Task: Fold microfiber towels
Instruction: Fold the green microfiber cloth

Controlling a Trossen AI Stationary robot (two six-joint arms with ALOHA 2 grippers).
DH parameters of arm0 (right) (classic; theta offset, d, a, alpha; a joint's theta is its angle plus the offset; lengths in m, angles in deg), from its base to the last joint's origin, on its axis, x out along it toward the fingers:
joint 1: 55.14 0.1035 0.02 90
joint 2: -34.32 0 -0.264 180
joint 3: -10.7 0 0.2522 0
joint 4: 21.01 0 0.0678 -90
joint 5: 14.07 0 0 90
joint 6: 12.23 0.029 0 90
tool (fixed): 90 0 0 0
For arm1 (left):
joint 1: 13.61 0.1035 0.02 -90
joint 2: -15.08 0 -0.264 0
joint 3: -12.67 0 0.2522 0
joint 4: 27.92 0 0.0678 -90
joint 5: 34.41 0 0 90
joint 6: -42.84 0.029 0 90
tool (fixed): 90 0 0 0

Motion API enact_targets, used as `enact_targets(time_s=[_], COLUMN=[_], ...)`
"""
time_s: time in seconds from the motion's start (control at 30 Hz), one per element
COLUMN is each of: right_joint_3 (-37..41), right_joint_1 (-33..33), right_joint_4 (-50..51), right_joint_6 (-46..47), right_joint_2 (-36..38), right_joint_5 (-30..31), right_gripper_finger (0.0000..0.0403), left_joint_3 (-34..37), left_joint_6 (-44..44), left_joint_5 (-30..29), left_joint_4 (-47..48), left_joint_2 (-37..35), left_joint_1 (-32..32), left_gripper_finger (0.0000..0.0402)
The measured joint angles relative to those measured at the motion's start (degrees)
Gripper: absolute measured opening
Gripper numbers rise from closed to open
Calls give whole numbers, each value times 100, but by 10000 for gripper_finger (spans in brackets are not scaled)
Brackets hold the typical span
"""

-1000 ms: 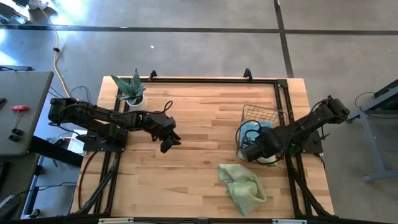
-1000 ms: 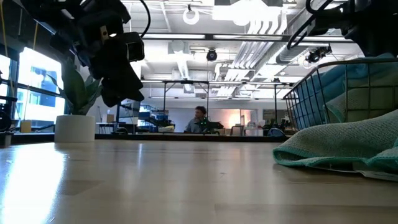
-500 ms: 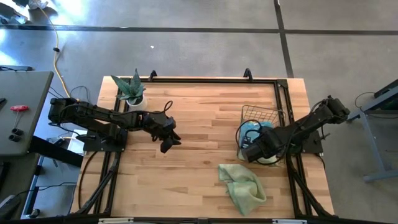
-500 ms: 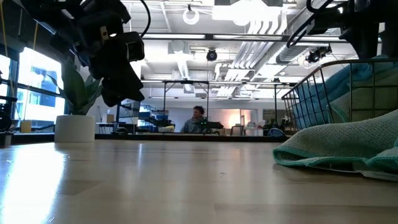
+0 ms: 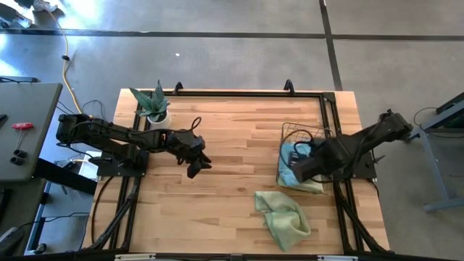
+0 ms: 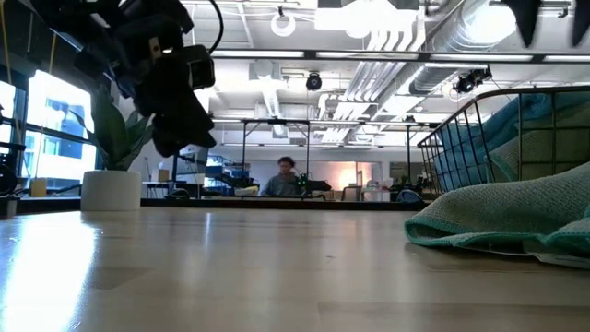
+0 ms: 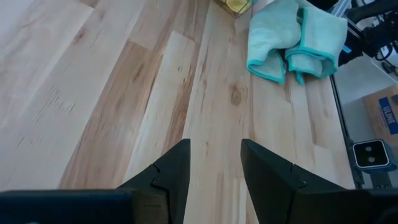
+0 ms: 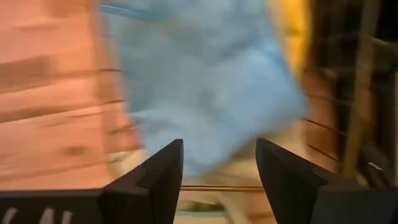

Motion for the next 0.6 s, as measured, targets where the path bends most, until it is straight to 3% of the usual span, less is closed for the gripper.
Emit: enact_targets(time_s=[0.2, 0.47, 0.6], right_joint_3=[-206, -206, -201], right_joint_1=[17, 57, 186], right_joint_4=[-1097, -2653, -2878], right_joint_6=[-993, -2497, -3031], right_joint_2=[-145, -396, -535], right_joint_5=[949, 358, 275], right_gripper_finger=[194, 194, 194], left_joint_3=[0, 0, 0], left_joint_6=[0, -96, -474], left_joint_5=[1, 2, -2], left_joint_4=[-220, -277, -355], left_joint_2=[0, 0, 0], left_joint_1=[0, -23, -150], left_gripper_finger=[133, 133, 133])
